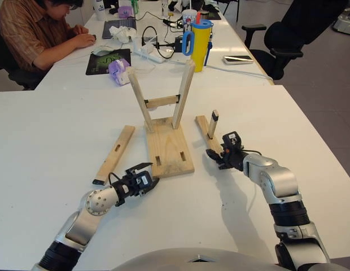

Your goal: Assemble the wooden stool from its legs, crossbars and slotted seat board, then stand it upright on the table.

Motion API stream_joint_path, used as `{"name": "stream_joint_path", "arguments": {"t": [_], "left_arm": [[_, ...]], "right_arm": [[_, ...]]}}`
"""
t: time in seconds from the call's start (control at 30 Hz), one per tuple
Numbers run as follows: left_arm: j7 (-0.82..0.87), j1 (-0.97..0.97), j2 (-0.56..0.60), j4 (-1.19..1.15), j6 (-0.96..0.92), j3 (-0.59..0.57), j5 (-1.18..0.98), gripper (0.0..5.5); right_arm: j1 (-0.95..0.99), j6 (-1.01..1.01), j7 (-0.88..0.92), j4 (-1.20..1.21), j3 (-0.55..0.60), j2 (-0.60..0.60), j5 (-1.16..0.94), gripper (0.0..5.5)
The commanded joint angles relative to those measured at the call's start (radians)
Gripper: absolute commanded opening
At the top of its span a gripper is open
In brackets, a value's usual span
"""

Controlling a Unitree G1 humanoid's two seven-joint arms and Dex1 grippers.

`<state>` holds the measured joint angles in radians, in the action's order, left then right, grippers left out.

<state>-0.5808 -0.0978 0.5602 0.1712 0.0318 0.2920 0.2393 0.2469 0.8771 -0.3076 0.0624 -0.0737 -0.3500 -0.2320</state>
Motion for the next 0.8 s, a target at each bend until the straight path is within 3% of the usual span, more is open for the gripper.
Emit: {"name": "stream_joint_path", "arguments": {"t": [0.03,0.17,0.33,0.5,0.67,0.8], "left_arm": [[-0.02,0.03,0.014,-0.038,0.007,-0.013,-0.009,3.06],[-0.037,0.075,-0.038,0.021,0.003,-0.078,-0.154,3.06],[-0.068,0.147,-0.109,0.111,-0.13,-0.196,-0.447,3.06],[-0.056,0.253,-0.142,0.088,-0.269,-0.304,-0.643,3.06],[-0.078,0.319,-0.164,0.09,-0.426,-0.38,-0.867,3.83],[-0.1,0.374,-0.164,0.094,-0.569,-0.441,-1.075,4.57]], "right_arm": [[-0.002,0.013,0.038,-0.035,0.021,0.044,0.01,3.43],[0.007,0.008,0.043,-0.032,0.029,0.069,0.008,2.77],[0.009,-0.031,0.053,-0.044,0.056,0.095,0.008,2.05],[0.085,-0.238,0.112,-0.036,0.249,0.196,-0.086,2.05],[0.206,-0.322,0.042,0.021,0.38,0.221,-0.279,2.05],[0.277,-0.214,-0.036,0.063,0.422,0.178,-0.473,2.05]]}}
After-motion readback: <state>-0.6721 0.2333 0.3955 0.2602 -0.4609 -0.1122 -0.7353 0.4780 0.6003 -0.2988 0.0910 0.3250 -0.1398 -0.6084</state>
